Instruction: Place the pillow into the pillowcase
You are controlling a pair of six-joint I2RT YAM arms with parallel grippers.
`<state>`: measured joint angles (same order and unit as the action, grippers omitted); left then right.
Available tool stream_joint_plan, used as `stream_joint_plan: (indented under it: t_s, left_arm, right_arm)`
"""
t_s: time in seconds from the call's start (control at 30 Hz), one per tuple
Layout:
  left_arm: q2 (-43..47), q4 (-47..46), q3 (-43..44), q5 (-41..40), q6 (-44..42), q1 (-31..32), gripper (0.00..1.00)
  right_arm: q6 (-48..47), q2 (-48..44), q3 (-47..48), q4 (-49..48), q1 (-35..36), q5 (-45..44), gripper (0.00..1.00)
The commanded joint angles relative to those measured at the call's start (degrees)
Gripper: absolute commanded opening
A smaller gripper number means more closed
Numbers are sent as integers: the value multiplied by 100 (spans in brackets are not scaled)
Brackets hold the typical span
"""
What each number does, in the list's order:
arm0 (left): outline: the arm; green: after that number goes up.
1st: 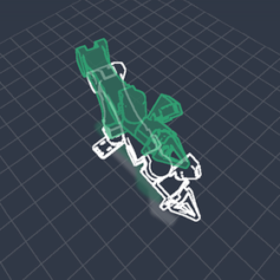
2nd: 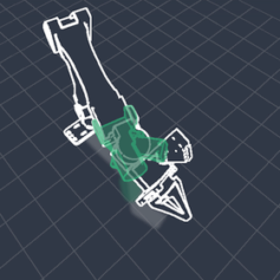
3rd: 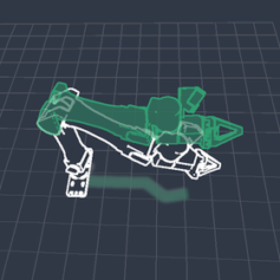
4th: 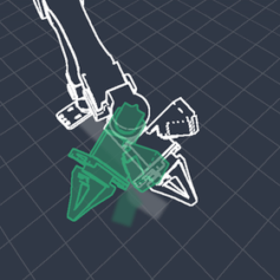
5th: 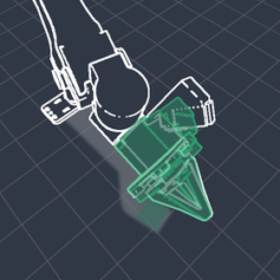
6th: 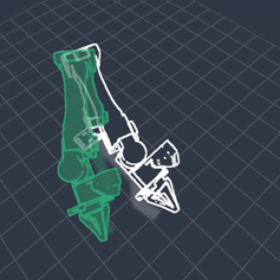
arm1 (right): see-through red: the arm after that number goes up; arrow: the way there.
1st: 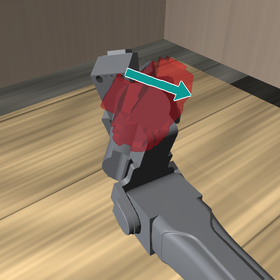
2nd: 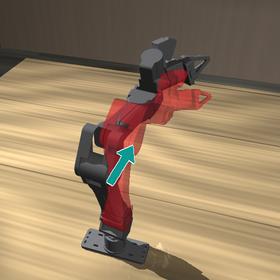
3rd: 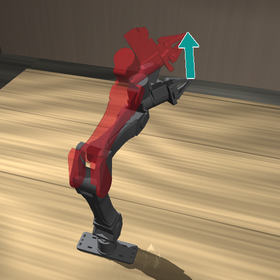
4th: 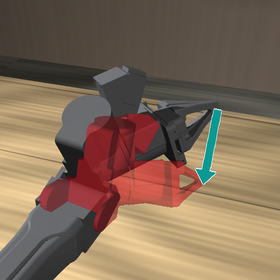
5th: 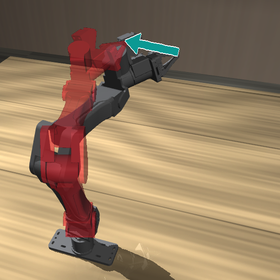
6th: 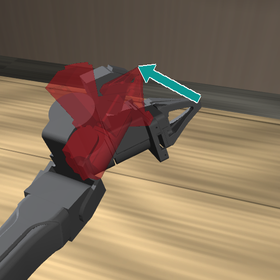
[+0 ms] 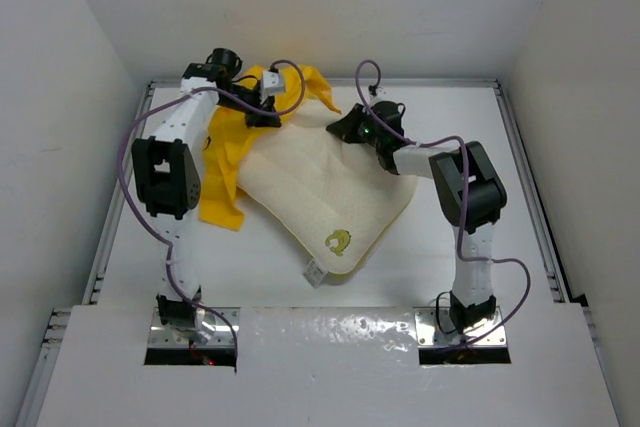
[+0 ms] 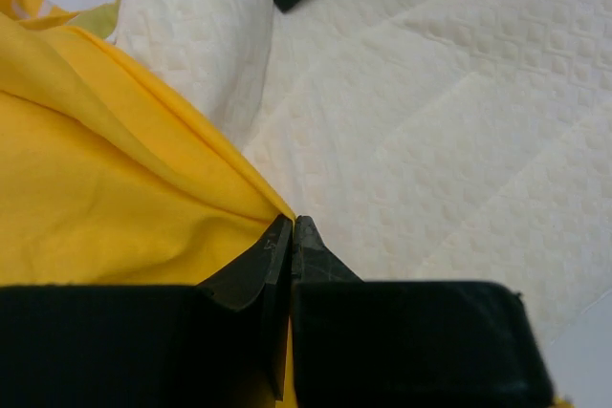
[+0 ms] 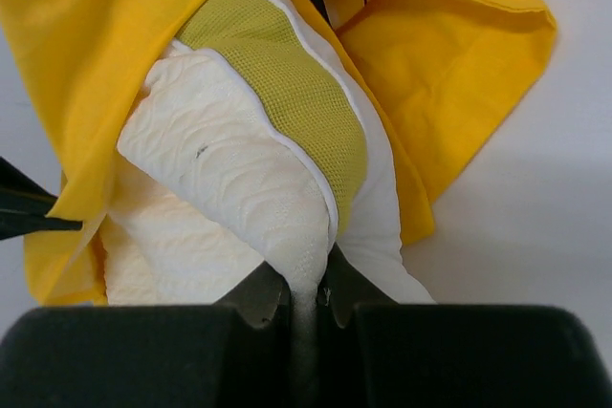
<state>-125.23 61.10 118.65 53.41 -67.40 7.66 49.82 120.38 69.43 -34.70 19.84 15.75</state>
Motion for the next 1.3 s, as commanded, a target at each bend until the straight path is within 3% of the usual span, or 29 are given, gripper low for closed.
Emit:
stream_joint_plan:
  t_s: [0.0, 0.17, 0.23, 0.27, 0.3, 0.4, 0.47, 0.5, 0.6, 0.77, 0.87, 0.9, 0.93, 0.97, 1.03, 1.2, 1.27]
  left_arm:
    - [482, 271, -272, 337, 200, -81, 0]
    - [473, 366, -150, 346, 272, -81, 0]
    - [473, 762, 35, 232, 26, -98, 0]
    - [499, 902, 79, 179, -97, -116, 0]
    - [517, 1043, 105, 22, -150, -142, 4]
    - [701, 493, 36, -522, 635, -116, 60]
    - [929, -487, -131, -900, 1269, -37, 67]
    - [1008, -781, -201, -1477, 1569, 155, 70]
    - [1062, -1328, -158, -2341, 2274, 420, 70]
    - [1062, -1819, -439, -3518, 2626, 420, 66]
    - [1071, -2084, -623, -3767, 2653, 420, 45]
    - [1071, -2085, -667, -3750, 2609, 420, 33]
    - [1071, -2041, -668, -3724, 2600, 420, 27]
    - [1062, -2023, -668, -3645, 2600, 420, 13]
    - [1071, -1953, -615, -3574, 2652, 420, 0]
    - [1123, -2058, -116, -3101, 3064, 412, 0]
    - [1158, -2163, 122, -2367, 3214, 412, 0]
  right_arm:
    - [64, -594, 106, -1048, 73, -449, 0]
    - [-902, -1033, 448, -92, 231, -302, 0]
    - [-1587, -1165, 668, 277, 301, 382, 0]
    - [-1851, -1270, 755, 915, 423, 646, 0]
    - [-2462, -1323, 922, 1312, 529, 832, 0]
    - [-3362, -1473, 863, 2308, 1021, 965, 0]
    - [-3278, -1456, 722, 2091, 1189, 1237, 0]
    - [-2938, -1421, 573, 1907, 1207, 1307, 0]
    - [-2592, -1359, 563, 1554, 1268, 1317, 0]
    - [-2486, -1420, 624, 1343, 1312, 1343, 0]
    - [-2495, -1429, 616, 1343, 1356, 1369, 0]
    - [-2495, -1438, 590, 1334, 1348, 1361, 0]
    - [-2469, -1447, 572, 1325, 1348, 1361, 0]
    - [-2477, -1464, 554, 1334, 1348, 1352, 0]
    - [-2486, -1508, 519, 1343, 1348, 1334, 0]
    - [-2591, -1570, 510, 1570, 1339, 985, 0]
    - [-2609, -1640, 589, 1650, 1304, 799, 0]
